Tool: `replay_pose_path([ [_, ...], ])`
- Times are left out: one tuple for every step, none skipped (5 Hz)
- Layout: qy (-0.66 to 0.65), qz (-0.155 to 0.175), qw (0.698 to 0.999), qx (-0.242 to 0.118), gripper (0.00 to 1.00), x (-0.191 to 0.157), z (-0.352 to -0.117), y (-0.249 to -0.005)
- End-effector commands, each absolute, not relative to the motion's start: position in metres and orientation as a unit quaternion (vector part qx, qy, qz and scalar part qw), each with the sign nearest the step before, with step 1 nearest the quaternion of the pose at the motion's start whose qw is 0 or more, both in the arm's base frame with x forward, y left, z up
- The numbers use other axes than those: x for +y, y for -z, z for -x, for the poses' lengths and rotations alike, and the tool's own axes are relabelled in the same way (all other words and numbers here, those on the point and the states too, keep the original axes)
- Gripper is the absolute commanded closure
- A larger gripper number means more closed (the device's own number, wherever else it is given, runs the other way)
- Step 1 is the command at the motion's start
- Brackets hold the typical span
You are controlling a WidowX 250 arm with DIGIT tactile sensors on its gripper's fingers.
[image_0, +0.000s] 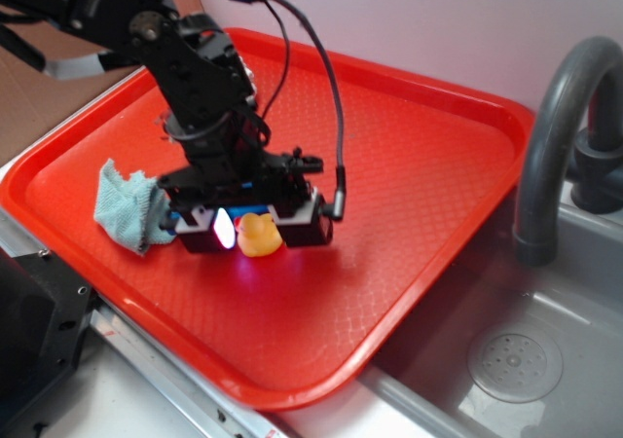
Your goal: Grab the yellow duck.
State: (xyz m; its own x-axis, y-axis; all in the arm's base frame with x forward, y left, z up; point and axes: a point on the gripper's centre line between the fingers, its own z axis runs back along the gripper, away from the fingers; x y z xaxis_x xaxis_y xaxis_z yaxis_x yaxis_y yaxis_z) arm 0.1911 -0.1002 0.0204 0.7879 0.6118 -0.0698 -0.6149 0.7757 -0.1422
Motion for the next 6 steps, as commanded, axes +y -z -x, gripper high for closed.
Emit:
replay_pose_path([
  [-0.336,0.059,0.940,-0.008,1.00,-0.100,-0.196,-0.012],
  [-0.338,0.051,0.940,-0.009,1.00,-0.102,-0.194,-0.011],
  [-0.320,0.029,0.947,-0.021,1.00,-0.103,-0.197,-0.030],
  [-0.282,0.033,0.958,-0.032,1.00,-0.100,-0.201,-0.064],
  [-0.163,0.074,0.984,-0.019,1.00,-0.077,-0.208,-0.114],
  [-0.143,0.082,0.986,-0.030,1.00,-0.052,-0.197,-0.152],
])
